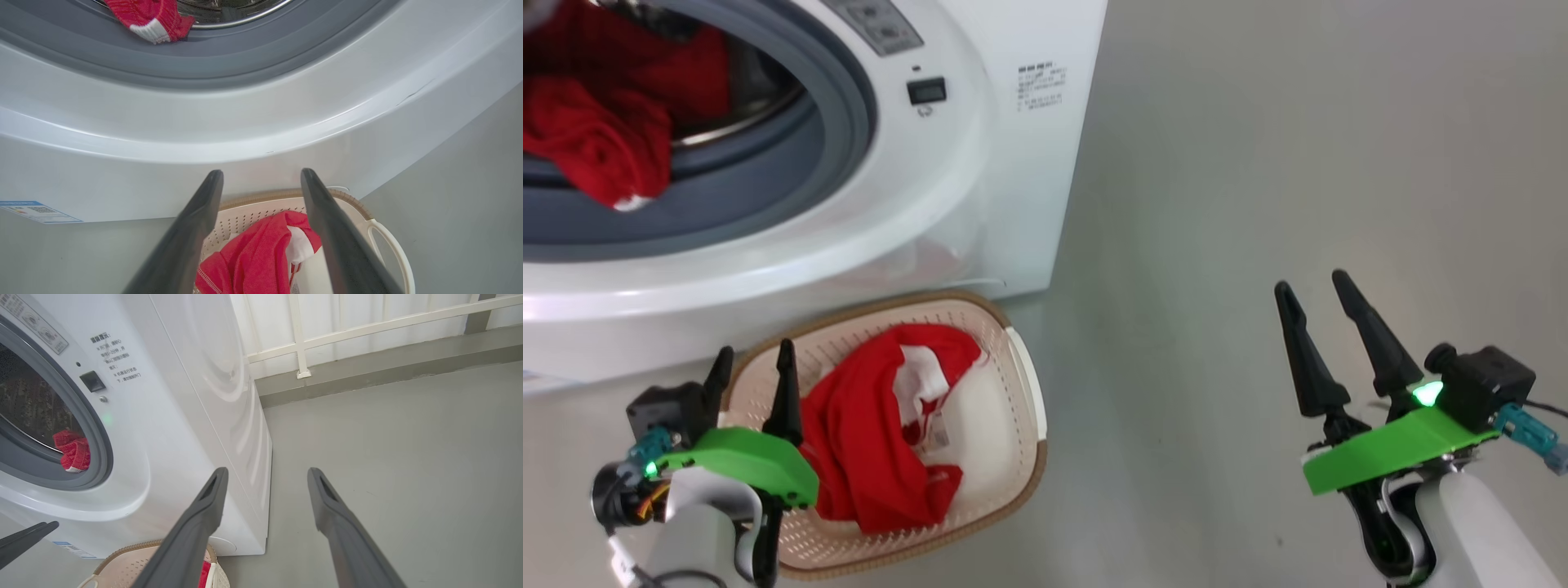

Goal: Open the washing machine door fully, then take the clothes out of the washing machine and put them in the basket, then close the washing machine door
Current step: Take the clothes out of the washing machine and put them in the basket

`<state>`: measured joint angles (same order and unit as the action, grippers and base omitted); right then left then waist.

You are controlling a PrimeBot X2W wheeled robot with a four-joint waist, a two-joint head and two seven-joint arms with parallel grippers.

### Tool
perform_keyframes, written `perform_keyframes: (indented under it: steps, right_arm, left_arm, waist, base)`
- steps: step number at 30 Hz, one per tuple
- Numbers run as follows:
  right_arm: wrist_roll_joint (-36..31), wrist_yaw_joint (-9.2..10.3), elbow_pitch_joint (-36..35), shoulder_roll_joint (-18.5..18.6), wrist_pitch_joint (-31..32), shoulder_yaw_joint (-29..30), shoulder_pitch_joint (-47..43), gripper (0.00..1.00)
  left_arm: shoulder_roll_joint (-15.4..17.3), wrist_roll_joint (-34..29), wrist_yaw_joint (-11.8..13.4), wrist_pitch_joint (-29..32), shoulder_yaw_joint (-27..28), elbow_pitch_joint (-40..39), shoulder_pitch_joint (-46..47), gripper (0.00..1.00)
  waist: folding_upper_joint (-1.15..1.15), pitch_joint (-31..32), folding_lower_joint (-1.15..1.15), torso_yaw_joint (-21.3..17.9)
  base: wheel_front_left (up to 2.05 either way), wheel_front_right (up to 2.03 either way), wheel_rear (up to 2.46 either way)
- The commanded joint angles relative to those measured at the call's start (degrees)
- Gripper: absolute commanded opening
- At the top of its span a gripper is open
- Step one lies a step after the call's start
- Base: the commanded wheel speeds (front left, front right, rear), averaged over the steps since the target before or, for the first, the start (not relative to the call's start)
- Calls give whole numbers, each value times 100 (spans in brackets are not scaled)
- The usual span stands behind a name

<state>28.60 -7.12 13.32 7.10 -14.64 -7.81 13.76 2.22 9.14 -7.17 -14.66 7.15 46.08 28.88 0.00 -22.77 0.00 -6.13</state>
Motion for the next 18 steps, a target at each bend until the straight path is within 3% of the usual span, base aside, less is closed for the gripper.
perform_keyframes:
  steps: [1, 18]
  right_arm:
    - [4, -36, -102, 77, -36, -102, -136, 100]
    - [34, -36, -1, 213, -36, -47, -707, 100]
  left_arm:
    - [104, 81, -30, -34, 117, -239, -221, 100]
    - [75, 239, -31, -34, 4, -1833, -1250, 100]
  waist:
    - [0, 311, 0, 89]
    - [0, 1286, 0, 303]
  base:
    - [0, 0, 0]
    - [0, 0, 0]
